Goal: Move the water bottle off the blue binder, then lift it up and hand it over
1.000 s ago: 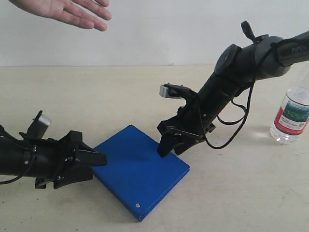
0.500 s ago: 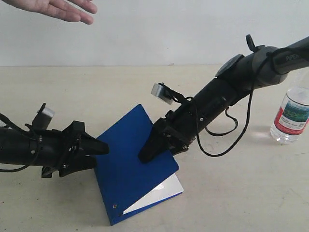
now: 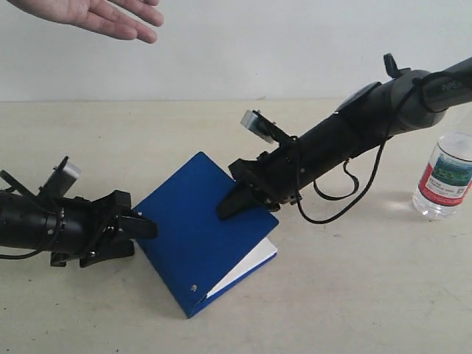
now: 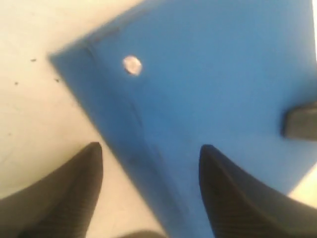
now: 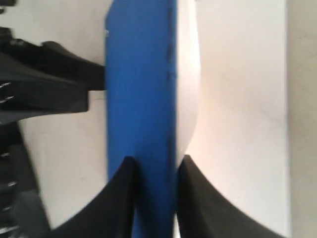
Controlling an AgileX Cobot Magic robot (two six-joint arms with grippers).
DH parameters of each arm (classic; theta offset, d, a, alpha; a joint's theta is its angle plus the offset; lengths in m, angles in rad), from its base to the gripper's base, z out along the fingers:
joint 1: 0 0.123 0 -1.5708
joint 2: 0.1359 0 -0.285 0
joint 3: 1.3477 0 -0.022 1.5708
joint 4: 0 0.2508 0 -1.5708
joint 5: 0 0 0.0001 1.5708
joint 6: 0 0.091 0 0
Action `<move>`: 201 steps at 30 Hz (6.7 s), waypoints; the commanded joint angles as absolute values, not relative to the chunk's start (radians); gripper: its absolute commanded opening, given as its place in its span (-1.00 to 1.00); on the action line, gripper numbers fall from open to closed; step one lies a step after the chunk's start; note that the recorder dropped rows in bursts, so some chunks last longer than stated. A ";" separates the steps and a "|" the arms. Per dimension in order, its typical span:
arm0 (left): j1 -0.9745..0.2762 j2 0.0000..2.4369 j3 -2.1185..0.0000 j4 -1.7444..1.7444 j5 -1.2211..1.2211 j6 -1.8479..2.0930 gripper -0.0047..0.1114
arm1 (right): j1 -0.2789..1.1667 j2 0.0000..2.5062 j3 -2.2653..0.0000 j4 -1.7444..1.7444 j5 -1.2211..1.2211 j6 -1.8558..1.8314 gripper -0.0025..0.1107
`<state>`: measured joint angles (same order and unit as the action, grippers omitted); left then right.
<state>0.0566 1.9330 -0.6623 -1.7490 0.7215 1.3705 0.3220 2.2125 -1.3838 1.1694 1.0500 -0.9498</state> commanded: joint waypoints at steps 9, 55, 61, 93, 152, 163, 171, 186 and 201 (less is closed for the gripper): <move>0.045 1.945 -0.752 -1.744 0.715 1.289 0.04 | 0.243 2.204 -1.385 1.422 1.221 -1.022 -0.96; -0.231 1.967 -0.962 -1.744 1.221 1.795 -0.83 | 0.279 2.230 -1.385 1.045 1.092 -1.037 -0.96; -0.239 1.967 -0.962 -1.744 1.221 1.837 -0.84 | 0.279 2.230 -1.385 1.041 1.174 -1.140 -0.80; -0.284 1.963 -0.934 -1.744 1.068 1.877 -0.70 | 0.279 2.230 -1.385 0.963 1.015 -1.169 -0.96; -0.195 1.202 -0.718 -1.744 0.568 1.935 -0.84 | 0.278 1.624 -1.519 0.435 1.140 -0.724 0.13; -0.195 0.792 -0.522 -1.744 0.247 1.877 -0.84 | 0.278 1.372 -1.519 0.433 1.193 -0.655 -0.96; -0.195 0.528 -0.506 -1.744 0.092 1.820 -0.84 | 0.278 1.069 -1.490 0.437 0.975 -0.638 -0.96; -0.195 0.432 -0.374 -1.711 0.013 1.734 -0.84 | 0.278 0.674 -1.118 0.051 0.918 -0.262 -0.96; -0.195 0.225 -0.458 -1.744 -0.282 1.843 -0.84 | 0.278 0.313 -1.118 0.055 1.050 -0.023 -0.96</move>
